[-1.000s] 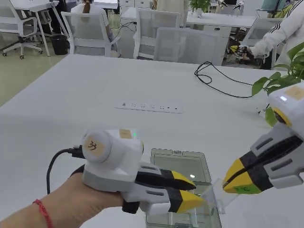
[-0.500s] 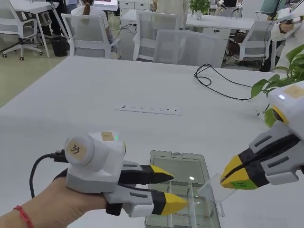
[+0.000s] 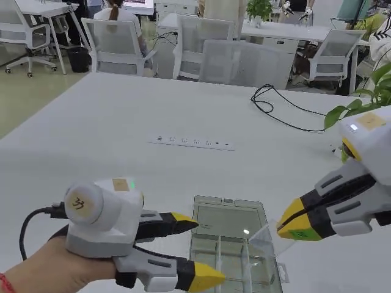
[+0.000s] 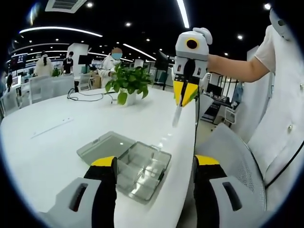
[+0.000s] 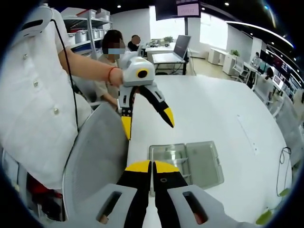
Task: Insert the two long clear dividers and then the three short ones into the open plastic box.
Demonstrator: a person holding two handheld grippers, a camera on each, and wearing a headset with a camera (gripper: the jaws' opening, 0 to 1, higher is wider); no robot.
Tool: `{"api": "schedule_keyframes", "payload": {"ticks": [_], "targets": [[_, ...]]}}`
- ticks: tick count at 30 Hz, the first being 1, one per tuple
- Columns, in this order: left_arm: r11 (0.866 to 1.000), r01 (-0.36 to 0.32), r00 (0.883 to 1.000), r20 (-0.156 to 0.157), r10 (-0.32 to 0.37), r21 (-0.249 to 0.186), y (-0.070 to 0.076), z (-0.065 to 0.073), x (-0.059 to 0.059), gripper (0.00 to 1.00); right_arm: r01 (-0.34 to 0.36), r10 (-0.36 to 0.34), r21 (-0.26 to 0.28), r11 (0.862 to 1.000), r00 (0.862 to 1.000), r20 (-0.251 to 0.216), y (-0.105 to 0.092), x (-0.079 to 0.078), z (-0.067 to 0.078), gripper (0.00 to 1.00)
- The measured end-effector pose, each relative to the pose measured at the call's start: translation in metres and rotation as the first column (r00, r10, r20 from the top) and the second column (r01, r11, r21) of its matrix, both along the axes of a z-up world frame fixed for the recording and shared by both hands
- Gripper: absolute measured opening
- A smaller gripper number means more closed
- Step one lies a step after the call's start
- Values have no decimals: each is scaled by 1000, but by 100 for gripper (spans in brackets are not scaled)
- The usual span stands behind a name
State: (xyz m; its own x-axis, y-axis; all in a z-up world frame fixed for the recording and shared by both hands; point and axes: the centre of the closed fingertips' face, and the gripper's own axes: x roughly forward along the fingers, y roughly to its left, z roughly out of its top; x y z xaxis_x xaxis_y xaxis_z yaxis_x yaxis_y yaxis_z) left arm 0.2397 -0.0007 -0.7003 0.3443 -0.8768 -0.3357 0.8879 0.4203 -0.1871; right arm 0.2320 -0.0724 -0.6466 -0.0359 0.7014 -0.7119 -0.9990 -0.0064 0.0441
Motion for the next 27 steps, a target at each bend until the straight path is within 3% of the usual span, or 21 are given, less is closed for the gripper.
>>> {"api": "schedule_keyframes", "payload": {"ticks": [3,9,15,16,27], "targets": [[1000,-6,1000,3,6,2,5,-3,0,70,3,-3,-2,1000,1000,5,4,4,-3,3],[999,-30,999,23,29,20,15,-11,4,91,11,-11,-4,1000,1000,15,18,9,-9,3],[999,-35,999,14,35,30,20,-18,4,99,20,-19,-9,1000,999,26,35,20,-21,3],[999,-39,999,32,38,28,21,-18,6,100,17,-17,-10,1000,999,29,38,21,-24,3],[998,-39,999,25,38,39,28,-25,8,100,4,-2,-57,998,999,43,58,38,-67,3]]}}
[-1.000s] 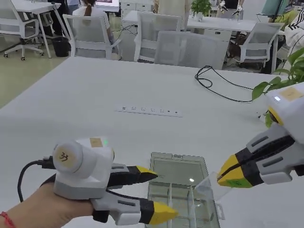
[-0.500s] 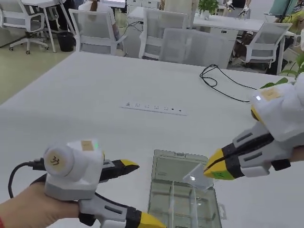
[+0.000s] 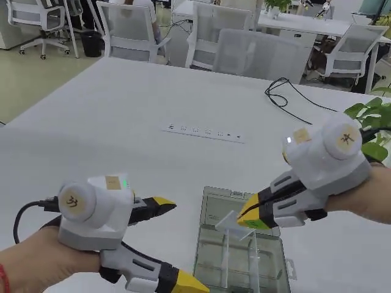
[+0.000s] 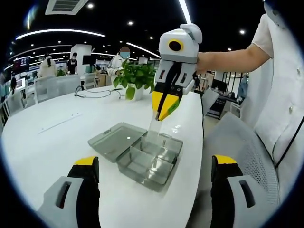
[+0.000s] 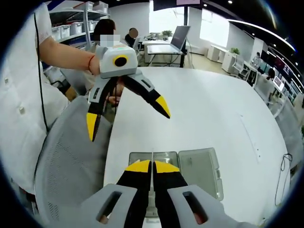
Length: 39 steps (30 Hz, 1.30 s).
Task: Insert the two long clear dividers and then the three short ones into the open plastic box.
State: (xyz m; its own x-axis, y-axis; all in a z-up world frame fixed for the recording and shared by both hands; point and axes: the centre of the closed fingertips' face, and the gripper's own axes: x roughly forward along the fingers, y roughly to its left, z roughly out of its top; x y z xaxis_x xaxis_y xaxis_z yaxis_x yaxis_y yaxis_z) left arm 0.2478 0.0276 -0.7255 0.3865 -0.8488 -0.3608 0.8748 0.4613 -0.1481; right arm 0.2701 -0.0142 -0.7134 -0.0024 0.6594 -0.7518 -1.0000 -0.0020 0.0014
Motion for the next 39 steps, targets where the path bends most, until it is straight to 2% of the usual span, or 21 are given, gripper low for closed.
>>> {"api": "schedule_keyframes", "payload": {"ticks": [5,10,25,29,39], "targets": [[1000,-3,1000,-1,3,0,3,-2,0,100,1,-2,-18,1000,1000,-15,5,1,-18,3],[1000,-13,1000,-4,13,-11,4,-1,2,100,6,-6,-23,1000,1000,-17,7,3,-29,3],[999,-24,1000,-13,24,-30,4,-1,1,100,9,-10,-40,999,999,-31,8,6,-44,3],[999,-24,1000,-16,23,-34,4,-1,1,100,-11,11,-42,999,1000,-11,14,5,-46,3],[999,-24,999,-21,23,-33,4,-3,0,100,-49,49,-79,996,999,-1,23,2,-65,3]]}}
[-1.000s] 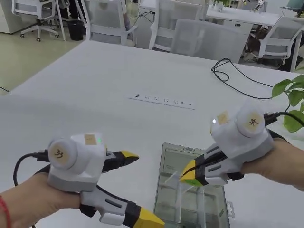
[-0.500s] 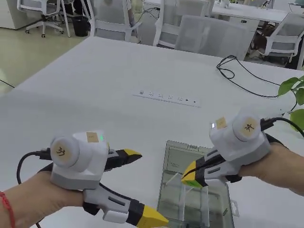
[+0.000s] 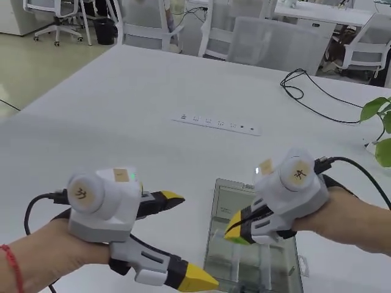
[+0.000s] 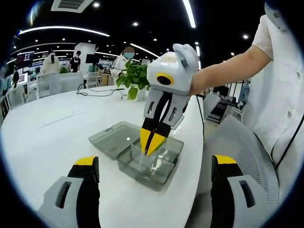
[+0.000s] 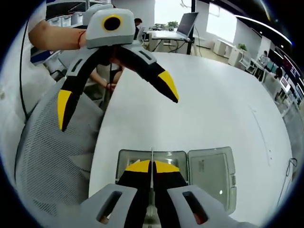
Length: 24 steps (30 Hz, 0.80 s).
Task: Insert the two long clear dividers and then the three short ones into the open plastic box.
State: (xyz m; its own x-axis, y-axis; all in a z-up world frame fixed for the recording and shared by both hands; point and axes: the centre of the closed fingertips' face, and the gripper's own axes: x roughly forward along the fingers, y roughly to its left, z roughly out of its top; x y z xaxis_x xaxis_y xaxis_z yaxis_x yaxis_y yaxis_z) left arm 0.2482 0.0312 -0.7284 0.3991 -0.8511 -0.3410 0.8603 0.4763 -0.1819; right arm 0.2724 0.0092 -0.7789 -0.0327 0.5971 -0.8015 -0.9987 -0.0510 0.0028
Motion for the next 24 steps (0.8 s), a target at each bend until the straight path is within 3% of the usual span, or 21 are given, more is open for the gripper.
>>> {"api": "schedule_keyframes", "payload": {"ticks": [10,24], "targets": [[1000,2,1000,-3,-2,-1,0,-1,0,100,7,-7,-18,1000,1000,-18,1,0,-12,3],[1000,7,1000,-8,-7,2,0,-3,0,100,-23,21,-97,995,1000,-15,5,-2,-31,3]]}}
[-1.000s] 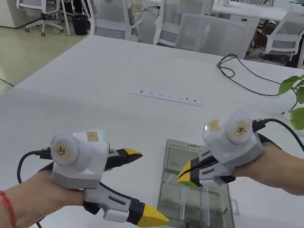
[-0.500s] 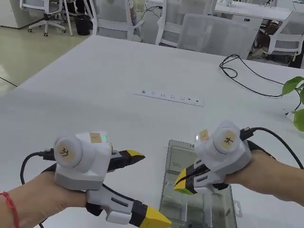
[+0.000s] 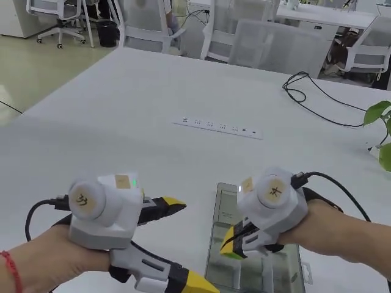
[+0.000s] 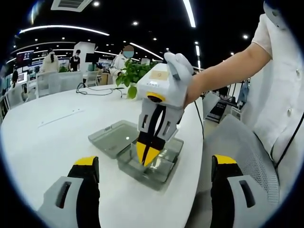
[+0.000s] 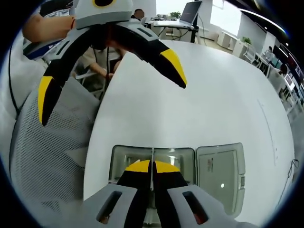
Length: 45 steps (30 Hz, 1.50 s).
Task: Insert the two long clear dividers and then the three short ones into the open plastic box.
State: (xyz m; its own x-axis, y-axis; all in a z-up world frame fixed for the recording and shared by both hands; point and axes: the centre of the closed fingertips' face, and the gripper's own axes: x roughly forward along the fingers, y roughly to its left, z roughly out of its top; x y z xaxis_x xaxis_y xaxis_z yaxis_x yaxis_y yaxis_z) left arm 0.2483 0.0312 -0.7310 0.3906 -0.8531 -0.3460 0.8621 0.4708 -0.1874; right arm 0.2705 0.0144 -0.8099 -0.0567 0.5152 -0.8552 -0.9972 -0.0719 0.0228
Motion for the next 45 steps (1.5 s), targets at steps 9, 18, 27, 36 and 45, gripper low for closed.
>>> {"api": "schedule_keyframes", "payload": {"ticks": [9,18,27,36,45], "targets": [[1000,4,1000,-2,-4,10,1,-3,0,100,-14,15,-32,999,1000,15,-1,0,-5,3],[1000,2,1000,-4,-2,21,3,-5,2,100,7,-6,-24,1000,1000,29,-3,2,-4,8],[999,6,1000,-7,-6,40,6,-8,1,100,122,-123,109,987,992,-1,-20,10,36,16],[998,9,1000,-18,-8,65,11,-15,1,100,205,-208,155,966,978,5,-73,17,62,29],[995,20,1000,-23,-18,96,14,-20,-1,100,260,-261,77,963,965,5,-150,10,52,44]]}}
